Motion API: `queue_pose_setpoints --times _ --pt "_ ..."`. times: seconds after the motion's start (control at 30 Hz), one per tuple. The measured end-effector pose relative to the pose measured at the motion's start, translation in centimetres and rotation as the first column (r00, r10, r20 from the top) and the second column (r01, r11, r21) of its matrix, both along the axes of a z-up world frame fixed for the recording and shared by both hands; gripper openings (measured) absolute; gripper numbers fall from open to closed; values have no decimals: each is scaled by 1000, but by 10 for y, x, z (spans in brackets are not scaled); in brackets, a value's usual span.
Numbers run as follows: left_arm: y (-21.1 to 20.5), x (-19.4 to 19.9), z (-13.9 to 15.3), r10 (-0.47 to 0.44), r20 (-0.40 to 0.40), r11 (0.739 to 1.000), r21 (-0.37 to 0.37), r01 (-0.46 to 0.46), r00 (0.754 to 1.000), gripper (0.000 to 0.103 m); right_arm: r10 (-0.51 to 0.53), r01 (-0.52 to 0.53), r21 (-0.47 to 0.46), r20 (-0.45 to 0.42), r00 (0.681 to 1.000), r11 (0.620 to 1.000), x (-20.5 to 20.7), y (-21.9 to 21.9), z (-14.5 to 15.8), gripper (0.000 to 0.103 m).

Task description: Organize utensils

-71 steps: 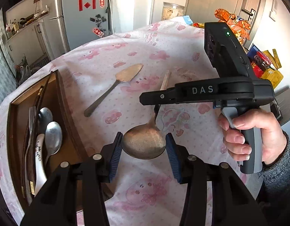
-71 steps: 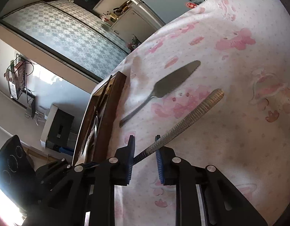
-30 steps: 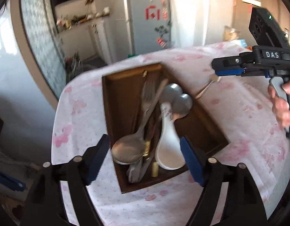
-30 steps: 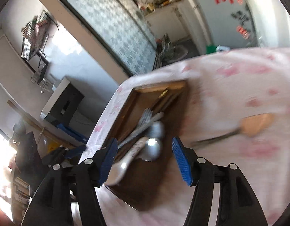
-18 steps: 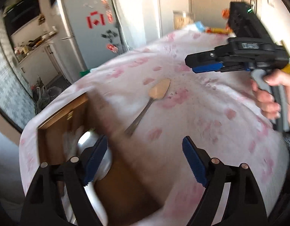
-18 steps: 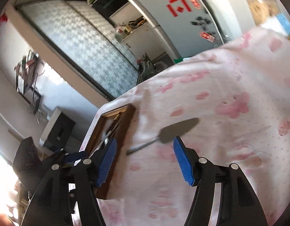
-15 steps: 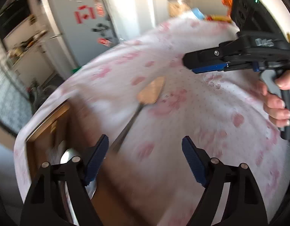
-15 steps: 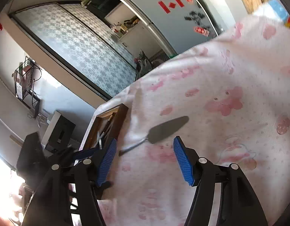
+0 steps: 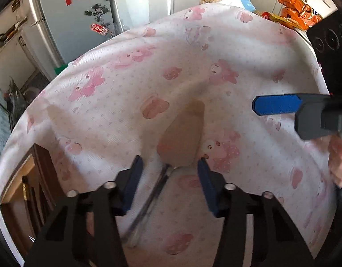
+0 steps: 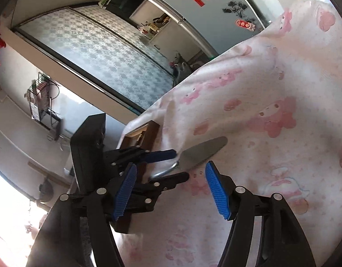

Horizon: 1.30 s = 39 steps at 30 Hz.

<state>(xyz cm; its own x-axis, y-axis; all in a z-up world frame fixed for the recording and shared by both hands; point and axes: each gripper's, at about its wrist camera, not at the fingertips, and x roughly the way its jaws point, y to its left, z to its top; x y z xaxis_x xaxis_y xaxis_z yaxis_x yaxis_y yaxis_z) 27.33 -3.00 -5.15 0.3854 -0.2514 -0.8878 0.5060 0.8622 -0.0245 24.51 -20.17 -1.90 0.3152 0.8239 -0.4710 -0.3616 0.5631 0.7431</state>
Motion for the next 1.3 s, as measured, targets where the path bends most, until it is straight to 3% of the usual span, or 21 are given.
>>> queue_pose_setpoints --times 0.07,0.13,0.17,0.3,0.47,0.57,0.67,0.97,1.03,1.17,1.2,1.3 --pt "5 -2 0 11 6 1000 0 -11 1000 29 -17 17 -17 -4 1000 1000 5 0 0 66" --pt "4 -9 1 1 13 1000 4 -1 1000 25 -31 31 -18 -28 999 999 11 0 -6 66" --pt "1 -12 2 2 21 1000 13 -3 1000 15 -37 36 -18 -44 998 999 13 1 -10 66" --pt "-9 -22 8 -8 42 1000 28 7 999 8 -32 31 -15 -110 993 999 19 11 -31 66" --pt "-16 -33 13 -18 73 1000 0 18 997 3 -34 32 -20 -100 994 999 17 23 -27 65" --pt "-27 -43 13 -56 90 998 12 55 994 2 -43 37 -74 -82 996 997 18 27 -24 65" --pt "-41 -50 5 -101 70 994 50 98 992 8 -52 43 -114 -78 996 992 20 29 -25 65" --pt "-48 -47 -1 -88 117 992 102 77 989 20 -67 59 -97 -79 995 994 19 24 -32 65" --pt "-45 -41 -2 -71 108 995 76 63 992 8 -72 64 -85 -88 994 994 21 23 -33 55" --pt "-32 -37 0 -38 87 999 -3 39 996 9 -87 78 -75 -129 988 994 25 20 -44 11" --pt "-30 -37 0 -34 84 999 -17 36 996 10 -87 78 -64 -145 986 995 26 17 -48 6" --pt "-27 -36 1 -26 75 999 -45 29 997 16 -79 73 -39 -153 985 997 29 12 -52 4"
